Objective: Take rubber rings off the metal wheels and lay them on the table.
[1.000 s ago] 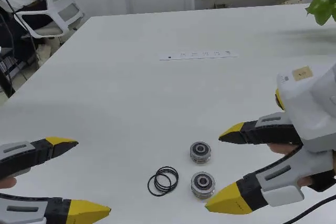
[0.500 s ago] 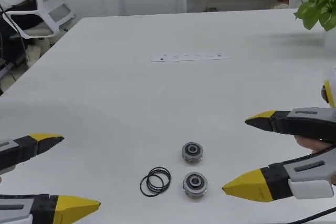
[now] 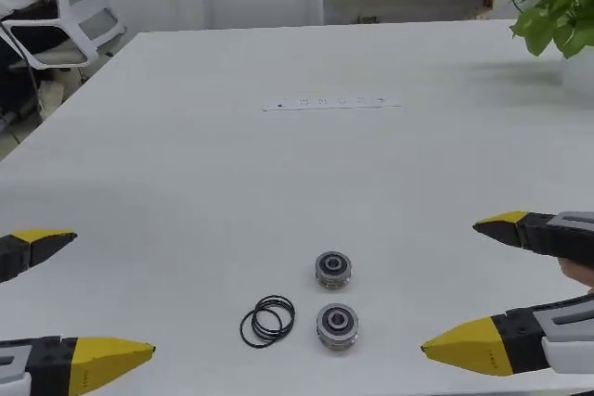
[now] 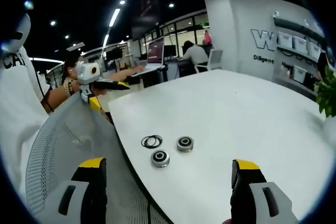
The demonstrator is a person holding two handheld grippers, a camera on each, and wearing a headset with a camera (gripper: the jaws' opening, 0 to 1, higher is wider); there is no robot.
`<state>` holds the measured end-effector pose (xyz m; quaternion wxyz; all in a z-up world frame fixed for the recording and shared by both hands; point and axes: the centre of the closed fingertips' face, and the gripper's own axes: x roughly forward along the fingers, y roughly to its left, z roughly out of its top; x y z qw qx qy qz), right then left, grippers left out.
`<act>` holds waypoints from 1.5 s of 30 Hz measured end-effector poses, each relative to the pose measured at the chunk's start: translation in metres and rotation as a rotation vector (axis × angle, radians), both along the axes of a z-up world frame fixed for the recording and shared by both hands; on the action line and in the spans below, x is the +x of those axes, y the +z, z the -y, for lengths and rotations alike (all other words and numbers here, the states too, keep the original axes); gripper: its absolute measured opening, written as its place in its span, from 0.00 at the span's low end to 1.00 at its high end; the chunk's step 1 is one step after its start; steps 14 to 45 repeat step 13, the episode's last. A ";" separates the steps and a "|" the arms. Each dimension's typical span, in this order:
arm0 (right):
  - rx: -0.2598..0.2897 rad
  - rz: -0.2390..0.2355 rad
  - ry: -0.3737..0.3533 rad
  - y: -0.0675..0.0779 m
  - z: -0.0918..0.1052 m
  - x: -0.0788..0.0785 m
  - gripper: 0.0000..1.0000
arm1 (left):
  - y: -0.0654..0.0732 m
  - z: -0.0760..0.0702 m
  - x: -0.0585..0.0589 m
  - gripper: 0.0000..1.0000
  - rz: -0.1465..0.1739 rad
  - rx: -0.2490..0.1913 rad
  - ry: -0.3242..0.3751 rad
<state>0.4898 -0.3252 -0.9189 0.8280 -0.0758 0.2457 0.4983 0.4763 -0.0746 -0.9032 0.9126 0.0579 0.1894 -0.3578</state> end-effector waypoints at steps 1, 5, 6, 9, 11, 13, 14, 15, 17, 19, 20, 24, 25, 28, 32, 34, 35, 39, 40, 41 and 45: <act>0.002 -0.002 -0.004 0.000 0.001 0.000 0.99 | 0.001 -0.001 0.000 1.00 0.002 -0.004 0.004; -0.003 -0.005 -0.012 -0.002 0.003 0.001 0.99 | 0.002 -0.003 0.001 1.00 0.005 -0.015 0.019; -0.006 -0.006 -0.013 -0.003 0.004 0.001 0.99 | 0.003 -0.004 0.002 1.00 0.009 -0.016 0.025; -0.006 -0.014 -0.013 -0.005 0.005 0.001 0.99 | 0.004 -0.005 0.003 1.00 0.018 -0.024 0.035; -0.013 -0.015 -0.012 -0.007 0.006 0.001 0.99 | 0.005 -0.005 0.002 1.00 0.018 -0.028 0.040; -0.015 -0.017 -0.010 -0.008 0.006 0.000 0.99 | 0.005 -0.005 0.002 1.00 0.018 -0.031 0.044; -0.015 -0.017 -0.010 -0.008 0.006 0.000 0.99 | 0.005 -0.005 0.002 1.00 0.018 -0.031 0.044; -0.015 -0.017 -0.010 -0.008 0.006 0.000 0.99 | 0.005 -0.005 0.002 1.00 0.018 -0.031 0.044; -0.015 -0.017 -0.010 -0.008 0.006 0.000 0.99 | 0.005 -0.005 0.002 1.00 0.018 -0.031 0.044; -0.015 -0.017 -0.010 -0.008 0.006 0.000 0.99 | 0.005 -0.005 0.002 1.00 0.018 -0.031 0.044; -0.015 -0.017 -0.010 -0.008 0.006 0.000 0.99 | 0.005 -0.005 0.002 1.00 0.018 -0.031 0.044; -0.015 -0.017 -0.010 -0.008 0.006 0.000 0.99 | 0.005 -0.005 0.002 1.00 0.018 -0.031 0.044; -0.015 -0.017 -0.010 -0.008 0.006 0.000 0.99 | 0.005 -0.005 0.002 1.00 0.018 -0.031 0.044; -0.015 -0.017 -0.010 -0.008 0.006 0.000 0.99 | 0.005 -0.005 0.002 1.00 0.018 -0.031 0.044; -0.015 -0.017 -0.010 -0.008 0.006 0.000 0.99 | 0.005 -0.005 0.002 1.00 0.018 -0.031 0.044; -0.015 -0.017 -0.010 -0.008 0.006 0.000 0.99 | 0.005 -0.005 0.002 1.00 0.018 -0.031 0.044; -0.015 -0.017 -0.010 -0.008 0.006 0.000 0.99 | 0.005 -0.005 0.002 1.00 0.018 -0.031 0.044; -0.015 -0.017 -0.010 -0.008 0.006 0.000 0.99 | 0.005 -0.005 0.002 1.00 0.018 -0.031 0.044; -0.015 -0.017 -0.010 -0.008 0.006 0.000 0.99 | 0.005 -0.005 0.002 1.00 0.018 -0.031 0.044; -0.015 -0.017 -0.010 -0.008 0.006 0.000 0.99 | 0.005 -0.005 0.002 1.00 0.018 -0.031 0.044; -0.015 -0.017 -0.010 -0.008 0.006 0.000 0.99 | 0.005 -0.005 0.002 1.00 0.018 -0.031 0.044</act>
